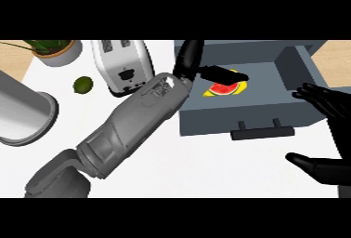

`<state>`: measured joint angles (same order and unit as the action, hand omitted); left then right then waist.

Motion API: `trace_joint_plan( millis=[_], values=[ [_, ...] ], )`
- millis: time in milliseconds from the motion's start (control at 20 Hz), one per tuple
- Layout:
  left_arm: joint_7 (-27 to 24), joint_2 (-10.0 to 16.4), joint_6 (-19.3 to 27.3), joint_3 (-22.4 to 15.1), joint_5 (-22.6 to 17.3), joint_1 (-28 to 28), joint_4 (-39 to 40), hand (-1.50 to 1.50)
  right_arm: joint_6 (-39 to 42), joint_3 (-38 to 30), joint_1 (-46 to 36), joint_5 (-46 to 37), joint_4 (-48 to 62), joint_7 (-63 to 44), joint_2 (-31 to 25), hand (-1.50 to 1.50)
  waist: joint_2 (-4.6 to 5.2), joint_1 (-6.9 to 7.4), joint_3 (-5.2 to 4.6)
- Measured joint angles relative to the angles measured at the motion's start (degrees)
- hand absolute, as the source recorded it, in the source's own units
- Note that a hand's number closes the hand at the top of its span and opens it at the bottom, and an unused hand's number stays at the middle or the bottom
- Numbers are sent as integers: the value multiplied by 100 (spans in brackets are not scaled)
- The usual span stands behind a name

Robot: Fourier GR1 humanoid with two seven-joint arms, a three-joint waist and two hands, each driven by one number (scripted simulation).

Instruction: Pick up the cup, place it into the drawer and close the drawer

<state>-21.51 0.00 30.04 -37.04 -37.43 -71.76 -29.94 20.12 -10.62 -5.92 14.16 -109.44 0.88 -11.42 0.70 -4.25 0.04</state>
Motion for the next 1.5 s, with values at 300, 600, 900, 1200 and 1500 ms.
trace_joint_plan(
  millis=[300,600,900,1200,1500],
  values=[
    [-89,47,-25,269,-176,-77,-136,-150,360,190,263,-362,-426,-42,-347,150,-44,198,-3],
    [220,473,-228,637,-246,-7,-563,-150,494,358,456,-1036,-715,-154,-628,150,-83,384,-5],
    [605,1070,-269,794,-199,535,-1476,-150,237,659,526,-2021,-725,-236,-577,150,-105,504,-5],
    [810,1621,-274,923,-154,1473,-2634,-150,-196,1103,103,-3074,-93,-107,-400,150,-102,585,-5],
    [924,2182,-492,1088,-208,2303,-3546,-150,-575,1683,-191,-4377,764,332,-538,150,-89,656,-4]
  ],
)
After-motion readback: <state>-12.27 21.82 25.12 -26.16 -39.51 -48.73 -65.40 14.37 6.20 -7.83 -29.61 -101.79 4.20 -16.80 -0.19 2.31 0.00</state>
